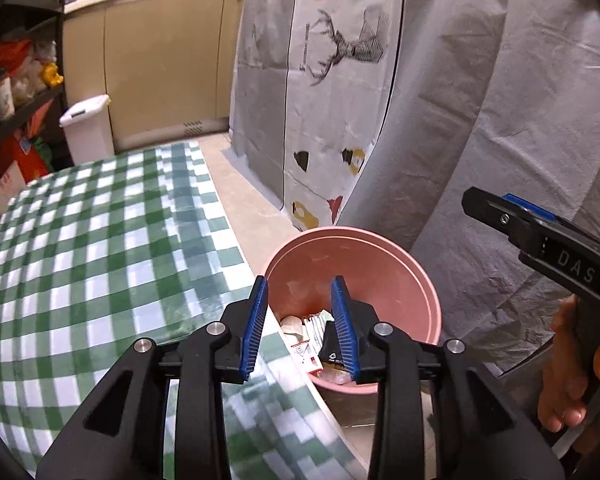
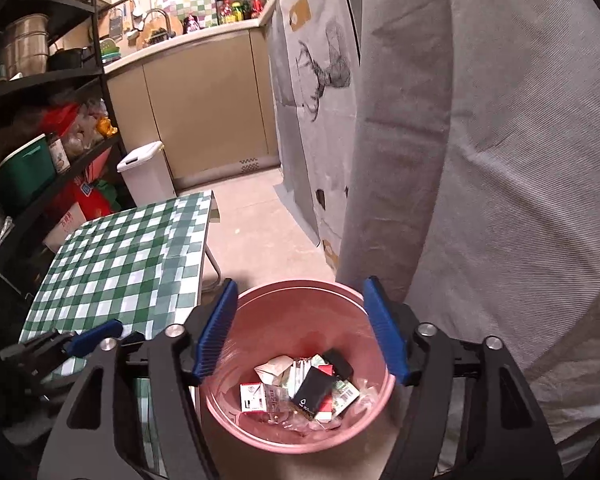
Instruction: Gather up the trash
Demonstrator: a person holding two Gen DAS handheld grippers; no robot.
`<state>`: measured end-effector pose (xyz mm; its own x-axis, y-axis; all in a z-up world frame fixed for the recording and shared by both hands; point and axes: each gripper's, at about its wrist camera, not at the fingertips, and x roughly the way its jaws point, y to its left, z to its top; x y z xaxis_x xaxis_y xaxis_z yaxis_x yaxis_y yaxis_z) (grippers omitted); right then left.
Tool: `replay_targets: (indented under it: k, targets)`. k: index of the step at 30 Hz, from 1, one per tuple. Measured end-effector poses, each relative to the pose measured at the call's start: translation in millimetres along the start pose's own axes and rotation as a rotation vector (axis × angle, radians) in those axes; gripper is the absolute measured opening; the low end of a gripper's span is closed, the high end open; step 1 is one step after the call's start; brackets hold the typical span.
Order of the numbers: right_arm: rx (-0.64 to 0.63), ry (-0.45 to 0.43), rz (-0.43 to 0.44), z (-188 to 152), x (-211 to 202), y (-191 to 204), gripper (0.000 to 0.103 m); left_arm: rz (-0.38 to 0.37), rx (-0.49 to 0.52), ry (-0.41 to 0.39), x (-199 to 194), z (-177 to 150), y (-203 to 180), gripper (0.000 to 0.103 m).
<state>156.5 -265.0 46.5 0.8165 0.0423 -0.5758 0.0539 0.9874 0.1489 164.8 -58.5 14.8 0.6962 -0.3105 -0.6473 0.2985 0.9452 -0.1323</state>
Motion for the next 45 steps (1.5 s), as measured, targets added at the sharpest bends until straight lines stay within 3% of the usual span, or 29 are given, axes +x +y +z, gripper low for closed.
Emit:
replay_targets:
  k: [3, 8, 13, 21, 26, 34, 45]
  targets:
    - [-0.004, -0.040, -0.021, -6.0, -27.7, -3.6, 0.077, 0.009, 0.016, -0.038, -26.9, -5.6, -5.8, 0.042]
    - [0.011, -0.095, -0.036, -26.1, -77.3, -12.2, 0.080, 0.010, -0.003, -0.092, -65.2, -21.7, -14.1, 0.051]
    - [-0.004, -0.113, -0.087, -46.0, -107.7, -15.8, 0.084, 0.063, -0.044, -0.136, -98.6, -41.7, -23.1, 0.054]
    - [-0.007, -0.081, -0.104, -73.1, -134.4, -20.8, 0.092, 0.062, -0.048, -0.165, -132.8, -65.6, -41.6, 0.084]
    - [-0.011, -0.081, -0.086, -89.2, -153.3, -16.3, 0.098, 0.104, -0.056, -0.173, -147.1, -77.1, -47.0, 0.096]
    - [0.014, -0.072, -0.073, -101.1, -167.2, -21.3, 0.098, 0.151, -0.100, -0.149, -147.6, -95.4, -39.9, 0.096]
    - [-0.029, -0.048, -0.083, -102.2, -156.3, -10.4, 0.098, 0.150, -0.099, -0.127, -138.9, -98.8, -37.8, 0.096]
